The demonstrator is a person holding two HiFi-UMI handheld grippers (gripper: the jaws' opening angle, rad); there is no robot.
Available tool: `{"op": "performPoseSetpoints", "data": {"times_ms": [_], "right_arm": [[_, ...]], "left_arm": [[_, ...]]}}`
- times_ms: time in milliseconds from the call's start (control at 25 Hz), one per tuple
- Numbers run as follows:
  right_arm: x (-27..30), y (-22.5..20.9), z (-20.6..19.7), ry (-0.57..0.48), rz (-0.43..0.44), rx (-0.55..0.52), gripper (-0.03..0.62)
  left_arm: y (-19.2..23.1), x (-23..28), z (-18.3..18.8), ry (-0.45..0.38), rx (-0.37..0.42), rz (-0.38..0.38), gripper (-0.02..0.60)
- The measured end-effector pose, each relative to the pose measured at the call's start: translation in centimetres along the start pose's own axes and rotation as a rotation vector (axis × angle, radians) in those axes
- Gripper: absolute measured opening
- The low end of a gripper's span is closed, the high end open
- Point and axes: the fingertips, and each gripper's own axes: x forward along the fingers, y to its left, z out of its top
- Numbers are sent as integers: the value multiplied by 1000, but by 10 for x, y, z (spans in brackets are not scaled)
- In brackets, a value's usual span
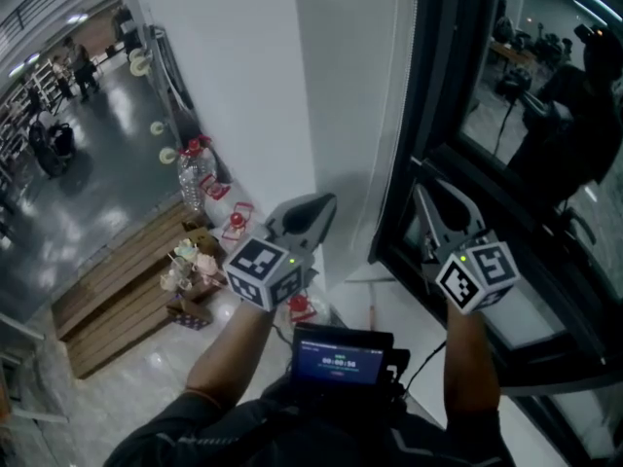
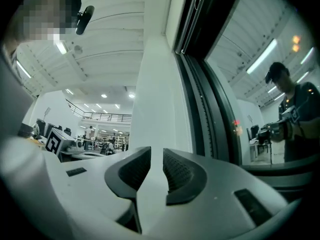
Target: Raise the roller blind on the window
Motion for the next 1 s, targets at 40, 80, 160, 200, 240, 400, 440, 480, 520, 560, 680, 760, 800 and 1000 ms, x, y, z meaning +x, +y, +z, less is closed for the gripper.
{"op": "performPoseSetpoints", "data": {"times_ms": [40, 80, 160, 200, 240, 400, 440, 480, 520, 560, 680, 760, 800, 1000], "right_arm": [[-2, -1, -3, -3, -6, 8, 94], [-5, -2, -6, -7, -7, 19, 90], [-11, -4, -11, -11, -15, 45, 66], [-14, -5, -14, -8, -21, 56, 63], [-17, -6, -17, -2, -26, 64, 41], [-27, -3, -30, 25, -39, 70, 23], [-29, -1, -32, 30, -39, 67, 23], [-31, 1, -35, 32, -40, 62, 22], [-33, 3, -37, 31, -41, 58, 21], [-35, 4, -40, 29, -44, 58, 21], [-40, 6, -47, 26, -58, 80, 21], [-42, 7, -50, 38, -63, 85, 20], [-42, 8, -52, 47, -63, 85, 20], [-41, 12, -55, 62, -57, 77, 18]], "left_arm": [[1, -4, 1, 3, 5, 15, -2], [3, -8, 0, 5, 4, 27, -2], [7, -17, 0, 0, -6, 43, -2], [8, -21, -1, -2, -8, 50, -2], [9, -25, -3, 0, -7, 60, -2], [20, -44, -17, 22, -29, 128, -2], [22, -48, -21, 26, -40, 139, -2], [24, -51, -24, 28, -44, 146, -2], [26, -54, -26, 30, -39, 152, -2], [28, -56, -27, 33, -30, 161, -2], [29, -62, -27, 41, -14, 182, -2], [25, -65, -27, 25, -20, 164, -2], [24, -67, -28, 16, -29, 159, -2], [26, -72, -34, 11, -43, 175, -2]]}}
